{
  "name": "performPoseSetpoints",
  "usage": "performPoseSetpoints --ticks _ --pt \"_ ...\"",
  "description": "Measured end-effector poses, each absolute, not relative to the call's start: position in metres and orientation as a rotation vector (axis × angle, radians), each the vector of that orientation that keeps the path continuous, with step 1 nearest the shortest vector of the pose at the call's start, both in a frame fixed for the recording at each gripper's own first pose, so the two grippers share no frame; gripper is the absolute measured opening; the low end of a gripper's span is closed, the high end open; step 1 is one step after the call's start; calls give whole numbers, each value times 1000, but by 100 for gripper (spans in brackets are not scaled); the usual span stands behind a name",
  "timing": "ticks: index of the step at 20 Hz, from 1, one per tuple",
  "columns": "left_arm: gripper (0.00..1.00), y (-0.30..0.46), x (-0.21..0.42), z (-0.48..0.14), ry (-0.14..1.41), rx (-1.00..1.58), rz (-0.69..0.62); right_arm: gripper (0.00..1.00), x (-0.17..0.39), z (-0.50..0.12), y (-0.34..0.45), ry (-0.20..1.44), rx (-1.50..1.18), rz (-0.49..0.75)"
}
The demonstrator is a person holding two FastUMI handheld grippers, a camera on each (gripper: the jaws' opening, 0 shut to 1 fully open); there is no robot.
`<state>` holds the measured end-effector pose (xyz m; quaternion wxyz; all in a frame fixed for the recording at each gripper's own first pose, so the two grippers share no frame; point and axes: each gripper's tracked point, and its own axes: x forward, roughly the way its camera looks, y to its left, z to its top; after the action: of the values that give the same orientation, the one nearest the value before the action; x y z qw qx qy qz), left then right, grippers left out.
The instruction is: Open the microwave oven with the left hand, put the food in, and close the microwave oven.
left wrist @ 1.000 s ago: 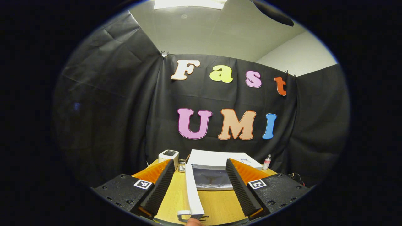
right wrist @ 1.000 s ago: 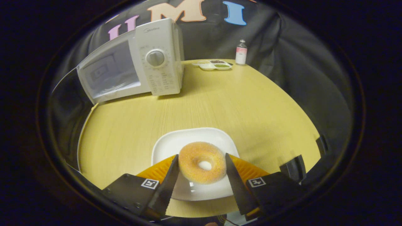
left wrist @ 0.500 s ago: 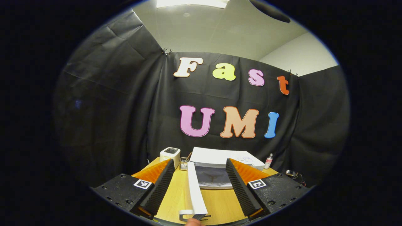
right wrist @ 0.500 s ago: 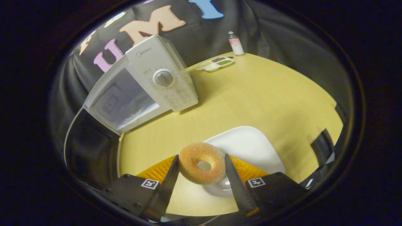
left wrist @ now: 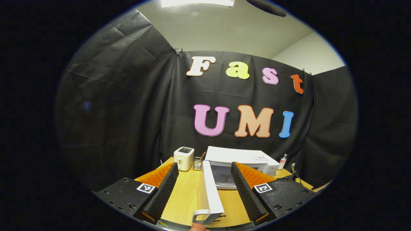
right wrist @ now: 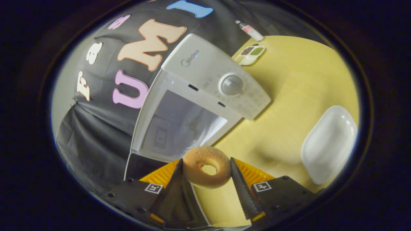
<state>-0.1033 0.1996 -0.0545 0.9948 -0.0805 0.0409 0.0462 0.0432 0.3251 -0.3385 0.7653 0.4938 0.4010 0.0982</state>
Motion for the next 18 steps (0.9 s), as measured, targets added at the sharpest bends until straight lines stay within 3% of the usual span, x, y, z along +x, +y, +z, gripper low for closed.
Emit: performPoseSetpoints --ticks 10,14,15,18 --pt "94 235 -125 -81 166 -149 210 80 122 -370 399 850 1253 68" --pt "95 257 -142 -90 194 -158 278 79 154 -372 410 768 1294 13" --pt "95 260 -144 -91 200 -157 291 85 159 -373 407 743 1298 -8" --pt "96 269 -150 -95 215 -145 320 85 176 -374 404 684 1312 -59"
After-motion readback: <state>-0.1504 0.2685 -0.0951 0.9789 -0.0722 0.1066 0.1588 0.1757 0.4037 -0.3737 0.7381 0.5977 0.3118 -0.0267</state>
